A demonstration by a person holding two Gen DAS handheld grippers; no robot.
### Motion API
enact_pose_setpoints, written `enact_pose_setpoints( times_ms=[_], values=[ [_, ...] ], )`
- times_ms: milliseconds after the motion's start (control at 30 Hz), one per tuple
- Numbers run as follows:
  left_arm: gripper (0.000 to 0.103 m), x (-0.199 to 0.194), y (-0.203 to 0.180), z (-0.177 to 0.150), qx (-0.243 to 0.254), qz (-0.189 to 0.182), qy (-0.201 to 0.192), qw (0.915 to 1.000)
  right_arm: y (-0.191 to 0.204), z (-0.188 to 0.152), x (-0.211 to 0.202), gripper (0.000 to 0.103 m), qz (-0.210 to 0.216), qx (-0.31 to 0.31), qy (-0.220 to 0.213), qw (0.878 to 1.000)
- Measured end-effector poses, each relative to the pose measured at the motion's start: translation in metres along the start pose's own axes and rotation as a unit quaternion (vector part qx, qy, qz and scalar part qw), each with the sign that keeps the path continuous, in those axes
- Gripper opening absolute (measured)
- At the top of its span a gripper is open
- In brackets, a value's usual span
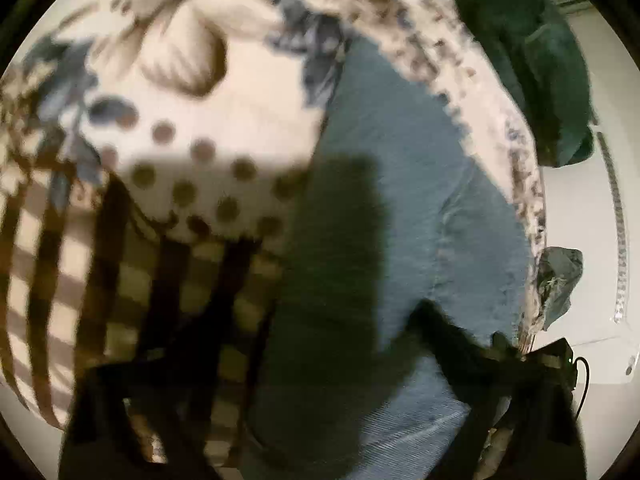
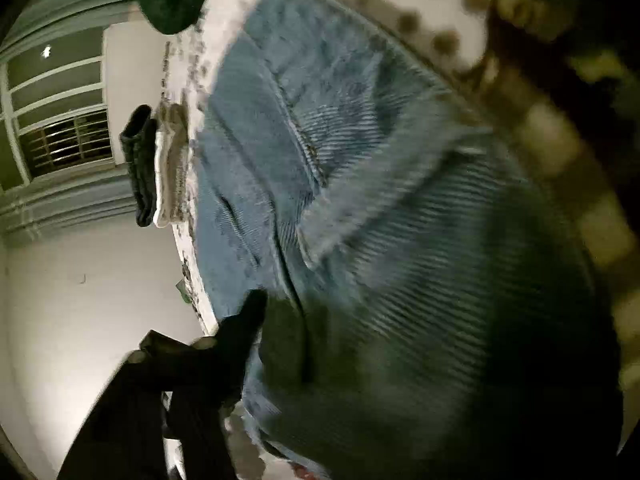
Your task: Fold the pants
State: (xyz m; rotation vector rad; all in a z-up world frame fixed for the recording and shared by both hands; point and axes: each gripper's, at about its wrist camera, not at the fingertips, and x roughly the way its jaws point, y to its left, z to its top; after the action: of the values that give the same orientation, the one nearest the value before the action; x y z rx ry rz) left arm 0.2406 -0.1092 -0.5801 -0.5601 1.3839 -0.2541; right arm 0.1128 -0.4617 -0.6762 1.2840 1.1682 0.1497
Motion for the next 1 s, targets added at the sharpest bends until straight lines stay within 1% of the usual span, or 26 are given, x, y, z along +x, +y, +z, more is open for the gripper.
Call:
enact_pose_setpoints(
  times_ms=[33,67,133,167,267,367,433,600,700,767,867,900,967,1000],
  values=[
    [0.038,-0.004,-0.005,-0.001,0.011,-0.004,-0.001,0.9999,0.005,-0.003,-0.004,0.046,0.000,-0.003,-0.002,1.000],
    [0.029,-0.008,-0.009,-0.002,0.018,-0.004,-0.005,0.9998,0.005,-0.005,-0.010,0.043,-0.004,-0.008,-0.008,1.000],
    [0.022,-0.021,-0.019,-0.005,0.030,-0.009,-0.025,0.9992,0.015,-0.007,-0.018,0.041,-0.006,-0.015,-0.017,1.000],
    [0.019,-0.026,-0.024,-0.006,0.034,-0.007,-0.032,0.9989,0.022,-0.006,-0.022,0.040,-0.007,-0.017,-0.021,1.000],
    [0.016,-0.041,-0.034,-0.007,0.027,-0.014,-0.044,0.9986,0.044,-0.006,-0.035,0.038,-0.010,-0.035,-0.027,0.999],
    [0.015,-0.063,-0.042,-0.006,0.011,-0.025,-0.051,0.9983,0.064,-0.005,-0.053,0.037,-0.011,-0.051,-0.022,0.998],
    [0.015,-0.077,-0.047,-0.004,0.006,-0.031,-0.054,0.9980,0.080,-0.005,-0.057,0.037,-0.012,-0.057,-0.019,0.998],
    [0.015,-0.125,-0.065,0.003,0.005,-0.026,-0.066,0.9974,0.125,-0.007,-0.072,0.036,-0.012,-0.074,0.002,0.997],
    [0.015,-0.155,-0.071,0.012,-0.004,-0.026,-0.078,0.9966,0.161,-0.009,-0.079,0.036,-0.013,-0.096,0.013,0.995],
    [0.015,-0.176,-0.074,0.023,-0.009,-0.029,-0.090,0.9955,0.195,-0.007,-0.080,0.036,-0.009,-0.111,0.016,0.994],
    [0.015,-0.210,-0.077,0.051,-0.013,-0.032,-0.115,0.9928,0.250,-0.002,-0.074,0.036,0.000,-0.137,0.015,0.990],
    [0.015,-0.224,-0.077,0.068,-0.013,-0.035,-0.126,0.9913,0.267,0.000,-0.071,0.036,0.002,-0.144,0.014,0.989],
    [0.015,-0.242,-0.075,0.099,-0.012,-0.040,-0.140,0.9892,0.315,0.009,-0.054,0.036,0.012,-0.161,0.009,0.987],
    [0.015,-0.252,-0.073,0.120,-0.011,-0.043,-0.149,0.9879,0.329,0.012,-0.047,0.036,0.014,-0.166,0.007,0.986]
  ],
)
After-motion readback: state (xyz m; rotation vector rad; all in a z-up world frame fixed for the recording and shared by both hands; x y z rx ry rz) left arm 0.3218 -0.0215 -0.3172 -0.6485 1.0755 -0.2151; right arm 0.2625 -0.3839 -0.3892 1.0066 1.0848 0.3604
